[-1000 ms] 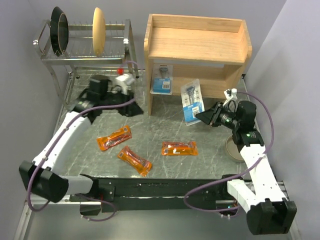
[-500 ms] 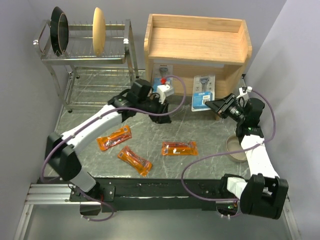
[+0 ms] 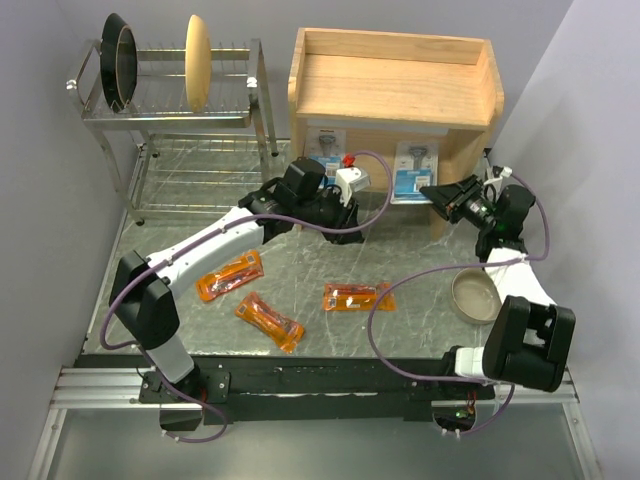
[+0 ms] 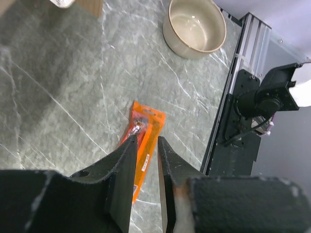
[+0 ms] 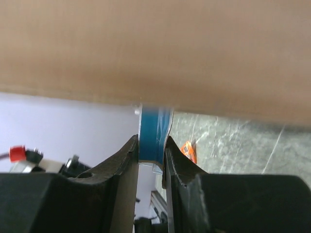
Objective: Place and organize the shaving razors onto the shelf
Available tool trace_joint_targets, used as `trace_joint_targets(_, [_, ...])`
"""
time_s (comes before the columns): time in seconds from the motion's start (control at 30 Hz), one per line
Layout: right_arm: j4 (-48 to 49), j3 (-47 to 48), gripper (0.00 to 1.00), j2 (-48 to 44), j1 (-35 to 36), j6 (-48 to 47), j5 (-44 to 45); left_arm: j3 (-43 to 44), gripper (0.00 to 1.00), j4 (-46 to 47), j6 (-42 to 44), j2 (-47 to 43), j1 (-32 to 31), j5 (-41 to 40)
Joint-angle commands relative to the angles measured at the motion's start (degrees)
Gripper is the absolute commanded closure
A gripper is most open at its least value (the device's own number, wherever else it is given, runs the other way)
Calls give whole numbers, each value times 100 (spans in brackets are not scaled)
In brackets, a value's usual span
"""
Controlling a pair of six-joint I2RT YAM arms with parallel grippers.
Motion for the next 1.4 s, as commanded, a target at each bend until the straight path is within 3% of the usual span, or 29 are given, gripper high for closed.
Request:
trace_joint_targets(0.0, [-120, 380, 60, 269, -97, -163, 520, 119, 71, 431, -16, 86, -47, -70])
trace_joint_targets(0.1, [-505, 617, 50, 383, -97, -426, 486, 259, 71, 642, -51, 289, -55, -158])
trace_joint_targets(0.13, [-655, 722, 33, 366, -97, -514, 494, 295, 71, 704, -68, 402, -55, -219])
trace_joint_targets(0.17, [-839, 766, 6, 349, -106, -619, 494, 425, 71, 748, -86, 490, -55, -246])
trace_joint_targets(0.2, [-1076, 828, 0, 279, -124, -742, 486, 514, 72, 809, -121, 578, -55, -272])
trace_joint_targets(0.33, [-1209, 854, 0, -29, -194, -787, 389, 822, 74, 1116, -218, 1052, -90, -465])
trace_joint_targets(0.63, [-3599, 864, 0, -952, -396, -2509, 520, 1894, 92, 1328, -516, 1923, -231, -1651])
trace_joint_targets(0.97, [-3214, 477, 0, -1111, -458, -2369, 644, 2202, 99, 1469, -771, 2249, -389, -1714])
trace_joint_targets(1.07, [-3030, 451, 8, -1093, -458, -2387, 574, 2237, 99, 1504, -842, 2284, -424, -1749])
trace_joint_targets(1.17, [-2758, 363, 28, -1084, -440, -2281, 468, 2360, 99, 1557, -903, 2381, -468, -1941])
trace_joint_targets(1.2, [-2740, 337, 43, -1067, -431, -2264, 459, 2404, 99, 1565, -929, 2407, -477, -2021])
trace_joint_targets(1.27, [-2722, 310, 61, -1049, -379, -2272, 398, 2562, 99, 1574, -938, 2495, -530, -2144])
trace_joint_targets(1.37, [-2625, 222, 79, -1040, -274, -2255, 441, 2755, 99, 1557, -965, 2609, -565, -2337])
